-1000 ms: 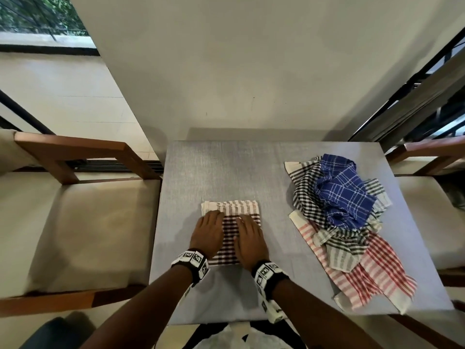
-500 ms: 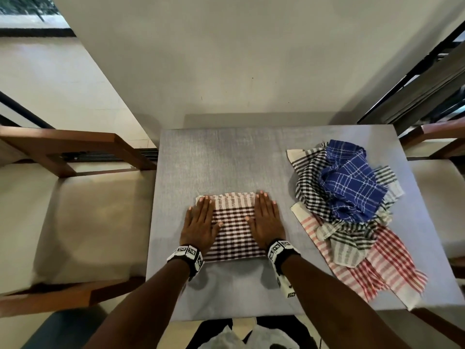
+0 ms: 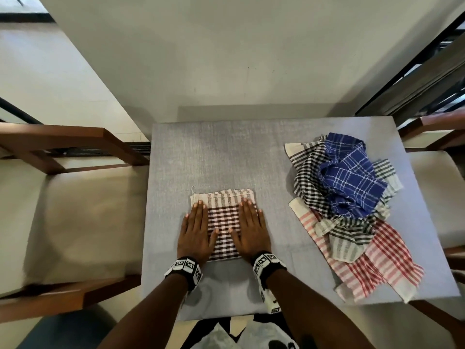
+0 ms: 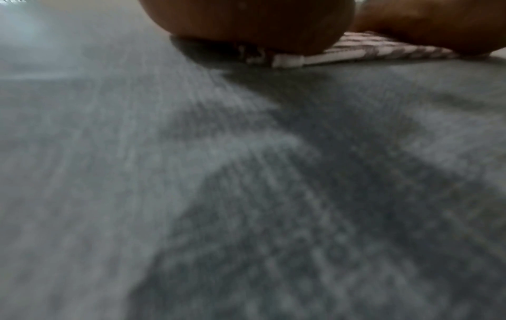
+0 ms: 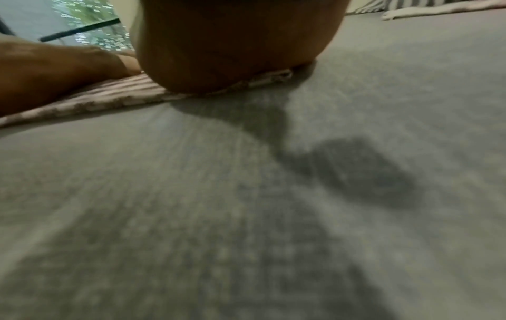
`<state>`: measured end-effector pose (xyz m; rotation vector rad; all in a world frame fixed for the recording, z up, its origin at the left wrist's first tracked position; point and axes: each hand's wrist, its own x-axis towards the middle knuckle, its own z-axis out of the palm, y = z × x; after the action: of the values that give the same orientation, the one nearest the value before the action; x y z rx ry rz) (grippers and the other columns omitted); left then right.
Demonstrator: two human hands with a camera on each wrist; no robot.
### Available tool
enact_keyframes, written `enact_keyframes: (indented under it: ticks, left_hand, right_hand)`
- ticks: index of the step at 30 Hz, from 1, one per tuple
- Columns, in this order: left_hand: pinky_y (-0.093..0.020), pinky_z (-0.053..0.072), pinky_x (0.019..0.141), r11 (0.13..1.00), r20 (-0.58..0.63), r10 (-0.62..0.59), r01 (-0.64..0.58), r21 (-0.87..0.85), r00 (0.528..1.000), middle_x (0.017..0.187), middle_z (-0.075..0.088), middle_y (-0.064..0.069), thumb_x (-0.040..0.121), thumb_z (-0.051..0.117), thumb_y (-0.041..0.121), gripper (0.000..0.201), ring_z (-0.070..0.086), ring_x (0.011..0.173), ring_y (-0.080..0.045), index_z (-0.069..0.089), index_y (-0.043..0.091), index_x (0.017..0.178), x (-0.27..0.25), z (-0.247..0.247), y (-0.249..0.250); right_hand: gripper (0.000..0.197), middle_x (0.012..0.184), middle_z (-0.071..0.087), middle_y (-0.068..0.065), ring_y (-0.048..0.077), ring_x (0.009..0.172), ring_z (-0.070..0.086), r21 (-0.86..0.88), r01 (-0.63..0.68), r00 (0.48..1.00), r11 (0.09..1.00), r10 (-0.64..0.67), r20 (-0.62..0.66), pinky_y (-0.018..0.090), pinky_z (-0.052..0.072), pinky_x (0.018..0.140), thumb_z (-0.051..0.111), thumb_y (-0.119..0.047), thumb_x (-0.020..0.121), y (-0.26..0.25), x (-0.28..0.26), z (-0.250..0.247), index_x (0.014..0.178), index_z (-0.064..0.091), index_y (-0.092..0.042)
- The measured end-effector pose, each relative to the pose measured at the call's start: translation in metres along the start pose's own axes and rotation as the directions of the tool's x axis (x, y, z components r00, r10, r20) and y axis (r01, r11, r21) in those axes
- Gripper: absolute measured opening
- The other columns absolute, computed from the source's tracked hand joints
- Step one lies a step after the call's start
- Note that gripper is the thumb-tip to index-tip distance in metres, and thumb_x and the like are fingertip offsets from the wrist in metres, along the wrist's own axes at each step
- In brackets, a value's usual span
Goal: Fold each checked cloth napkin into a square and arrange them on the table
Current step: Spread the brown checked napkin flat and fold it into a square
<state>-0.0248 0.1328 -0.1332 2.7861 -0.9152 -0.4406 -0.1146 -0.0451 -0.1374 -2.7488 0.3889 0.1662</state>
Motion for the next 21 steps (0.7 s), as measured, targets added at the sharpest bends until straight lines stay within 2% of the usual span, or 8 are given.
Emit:
enact_keyframes:
  ticks: [4,6,8,10,13,21]
  left_hand:
    - [-0.047,0.008,0.12,1.0,-0.043,0.009,-0.009,0.005,0.999,0.161,0.005,-0.013,0.095,0.025,0.05,0.075,0.002,0.15,-0.024,0.011,0.005,0.153,-0.004,-0.009,-0.002]
    - [-0.045,0.008,0.12,0.999,-0.081,0.037,-0.037,-0.006,0.996,0.161,0.004,-0.013,0.095,0.028,0.043,0.071,0.003,0.15,-0.024,0.012,0.006,0.153,-0.003,-0.015,0.003]
    - [-0.043,0.009,0.119,0.995,-0.052,0.095,-0.096,-0.017,0.994,0.161,0.003,-0.012,0.093,0.034,0.035,0.07,0.003,0.15,-0.023,0.011,0.007,0.153,0.001,-0.017,0.015]
    - [-0.041,0.009,0.119,0.994,-0.021,0.106,-0.106,-0.018,0.994,0.161,0.002,-0.011,0.093,0.036,0.032,0.07,0.004,0.15,-0.023,0.011,0.007,0.153,0.003,-0.011,0.022]
    - [-0.041,0.01,0.119,0.998,0.001,0.068,-0.068,-0.013,0.998,0.161,0.003,-0.009,0.094,0.029,0.036,0.067,0.005,0.15,-0.022,0.014,0.007,0.153,-0.001,-0.004,0.013]
    - [-0.046,0.011,0.12,0.997,0.026,0.044,-0.045,0.057,0.999,0.162,0.001,-0.011,0.095,0.026,0.056,0.079,-0.001,0.15,-0.023,0.008,0.006,0.153,-0.005,-0.008,-0.004]
  right_hand:
    - [0.076,0.164,0.003,0.012,0.025,0.152,0.0,-0.032,-0.046,0.999,0.998,0.045,-0.016,0.046,0.001,0.122,0.035,-0.046,0.097,0.009,-0.006,-0.007,0.156,0.012,-0.005]
    - [0.074,0.164,0.003,0.011,0.024,0.152,0.002,-0.014,-0.005,1.0,1.0,0.005,-0.026,0.045,0.001,0.122,0.037,-0.04,0.095,0.0,-0.006,-0.007,0.156,0.012,-0.006]
    - [0.075,0.164,0.003,0.009,0.023,0.152,0.004,0.024,0.056,0.998,0.998,-0.056,0.001,0.042,0.003,0.122,0.038,-0.035,0.092,-0.018,-0.001,-0.002,0.156,0.012,-0.008]
    - [0.073,0.163,0.005,0.008,0.023,0.152,0.008,0.038,0.078,0.997,0.996,-0.079,0.014,0.042,0.006,0.121,0.039,-0.034,0.091,-0.031,0.003,0.006,0.156,0.017,-0.008]
    - [0.07,0.163,0.012,0.01,0.024,0.152,0.011,-0.005,0.053,0.999,0.999,-0.053,-0.003,0.045,0.011,0.121,0.038,-0.037,0.093,-0.03,0.0,0.012,0.155,0.023,-0.008]
    - [0.075,0.165,0.003,0.013,0.023,0.152,-0.003,-0.005,-0.099,0.994,0.995,0.099,-0.049,0.048,0.009,0.122,0.033,-0.045,0.098,0.004,-0.018,0.002,0.157,0.008,-0.006]
